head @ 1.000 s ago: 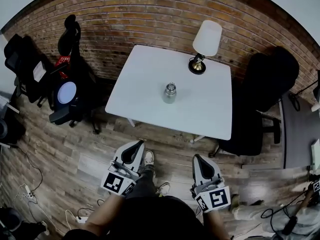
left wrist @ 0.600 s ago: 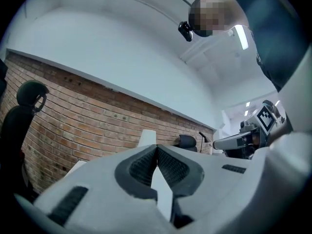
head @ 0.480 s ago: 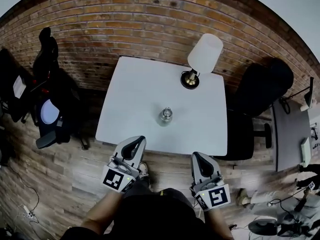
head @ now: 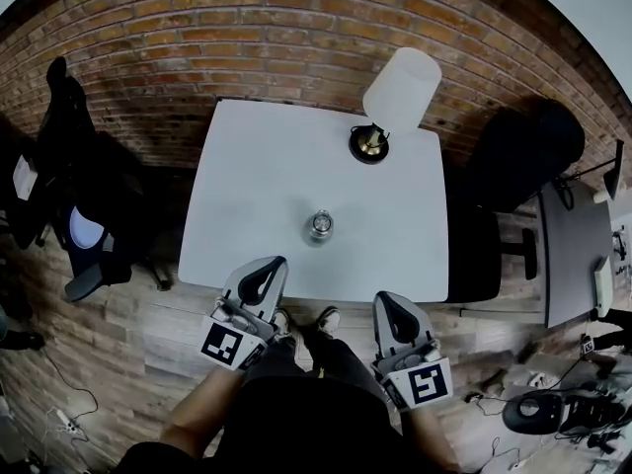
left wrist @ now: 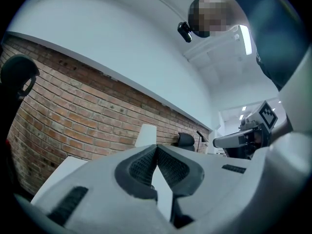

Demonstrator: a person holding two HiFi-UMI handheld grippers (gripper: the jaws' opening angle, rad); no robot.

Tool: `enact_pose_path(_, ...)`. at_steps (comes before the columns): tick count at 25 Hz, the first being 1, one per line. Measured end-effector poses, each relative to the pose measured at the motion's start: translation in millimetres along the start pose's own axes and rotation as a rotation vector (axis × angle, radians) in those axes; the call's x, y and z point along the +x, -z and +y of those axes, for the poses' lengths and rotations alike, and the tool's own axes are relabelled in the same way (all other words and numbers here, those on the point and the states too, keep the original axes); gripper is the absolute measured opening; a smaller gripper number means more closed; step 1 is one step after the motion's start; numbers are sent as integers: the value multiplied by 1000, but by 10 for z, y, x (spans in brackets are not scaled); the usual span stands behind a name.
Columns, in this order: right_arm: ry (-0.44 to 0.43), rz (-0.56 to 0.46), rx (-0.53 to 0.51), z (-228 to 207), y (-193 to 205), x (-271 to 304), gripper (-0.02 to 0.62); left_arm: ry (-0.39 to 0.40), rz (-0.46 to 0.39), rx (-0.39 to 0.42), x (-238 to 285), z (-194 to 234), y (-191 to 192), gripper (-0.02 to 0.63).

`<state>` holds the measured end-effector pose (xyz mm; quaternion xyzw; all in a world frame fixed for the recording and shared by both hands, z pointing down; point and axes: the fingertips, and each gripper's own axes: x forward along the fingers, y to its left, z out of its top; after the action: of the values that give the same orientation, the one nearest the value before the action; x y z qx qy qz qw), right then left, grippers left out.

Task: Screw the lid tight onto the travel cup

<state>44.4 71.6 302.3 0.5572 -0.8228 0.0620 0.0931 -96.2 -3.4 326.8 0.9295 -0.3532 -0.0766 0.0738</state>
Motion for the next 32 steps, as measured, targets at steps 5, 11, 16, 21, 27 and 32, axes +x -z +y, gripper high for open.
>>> enact_pose_path(5,-38,-5,1,-185,71,130,12,-39,1,23,146,30,-22,18)
enact_pose_path(11,-96,10,-4,-341,262,405,12,-75,9,67,289,142,23,18)
enact_pose_path(16,-148,49,6,-386,567,669,27,-106,44,69,333,183,173,18)
enact_pose_path(21,-196,100,23,-433,975,972,159,-128,76,95,358,267,364,18)
enact_pose_path(27,-291,111,-12,-371,1526,1442,241,-137,101,96,496,356,645,18)
enact_pose_path(32,-333,139,-19,-323,1794,1772,279,-140,155,66,631,402,999,18)
